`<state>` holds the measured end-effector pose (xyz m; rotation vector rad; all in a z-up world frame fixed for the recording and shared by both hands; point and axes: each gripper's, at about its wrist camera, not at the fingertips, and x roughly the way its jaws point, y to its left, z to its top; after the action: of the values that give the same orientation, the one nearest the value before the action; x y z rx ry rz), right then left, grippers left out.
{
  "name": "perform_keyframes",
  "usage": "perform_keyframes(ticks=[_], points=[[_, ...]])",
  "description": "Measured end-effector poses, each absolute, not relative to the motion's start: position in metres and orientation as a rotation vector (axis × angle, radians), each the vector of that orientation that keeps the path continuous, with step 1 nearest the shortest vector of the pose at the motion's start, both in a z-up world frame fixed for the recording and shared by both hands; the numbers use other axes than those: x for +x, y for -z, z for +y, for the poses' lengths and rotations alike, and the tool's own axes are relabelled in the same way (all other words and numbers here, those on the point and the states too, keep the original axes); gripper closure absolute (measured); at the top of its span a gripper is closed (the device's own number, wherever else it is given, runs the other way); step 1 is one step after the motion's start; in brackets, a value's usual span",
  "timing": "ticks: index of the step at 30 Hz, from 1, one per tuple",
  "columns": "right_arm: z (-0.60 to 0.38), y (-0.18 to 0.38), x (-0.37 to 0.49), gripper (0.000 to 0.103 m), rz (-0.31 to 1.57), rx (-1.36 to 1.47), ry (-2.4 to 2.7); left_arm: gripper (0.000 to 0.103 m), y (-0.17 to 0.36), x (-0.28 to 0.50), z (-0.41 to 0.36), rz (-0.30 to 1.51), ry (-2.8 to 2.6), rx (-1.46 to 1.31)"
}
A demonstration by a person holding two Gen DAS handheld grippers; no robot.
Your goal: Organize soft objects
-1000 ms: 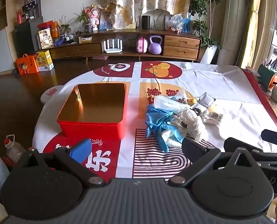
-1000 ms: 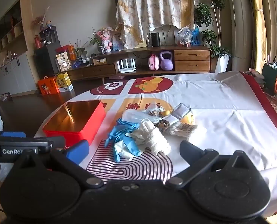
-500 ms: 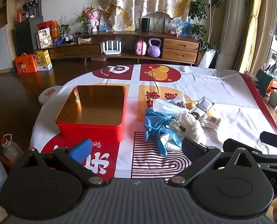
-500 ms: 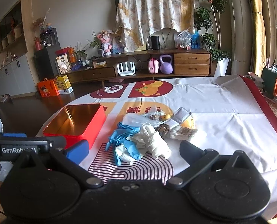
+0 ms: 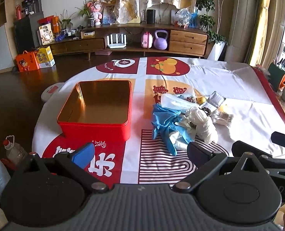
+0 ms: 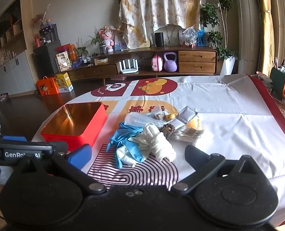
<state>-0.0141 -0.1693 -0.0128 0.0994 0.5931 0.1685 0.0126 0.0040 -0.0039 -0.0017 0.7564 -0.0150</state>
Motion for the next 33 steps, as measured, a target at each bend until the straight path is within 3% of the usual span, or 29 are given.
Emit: perform_keyframes(ticks=[33], points=[[-0.171, 0.008, -0.022, 0.003, 0.553, 0.115, -0.148, 0.000, -0.006, -0.002, 0.009, 0.682, 0.024, -0.039]])
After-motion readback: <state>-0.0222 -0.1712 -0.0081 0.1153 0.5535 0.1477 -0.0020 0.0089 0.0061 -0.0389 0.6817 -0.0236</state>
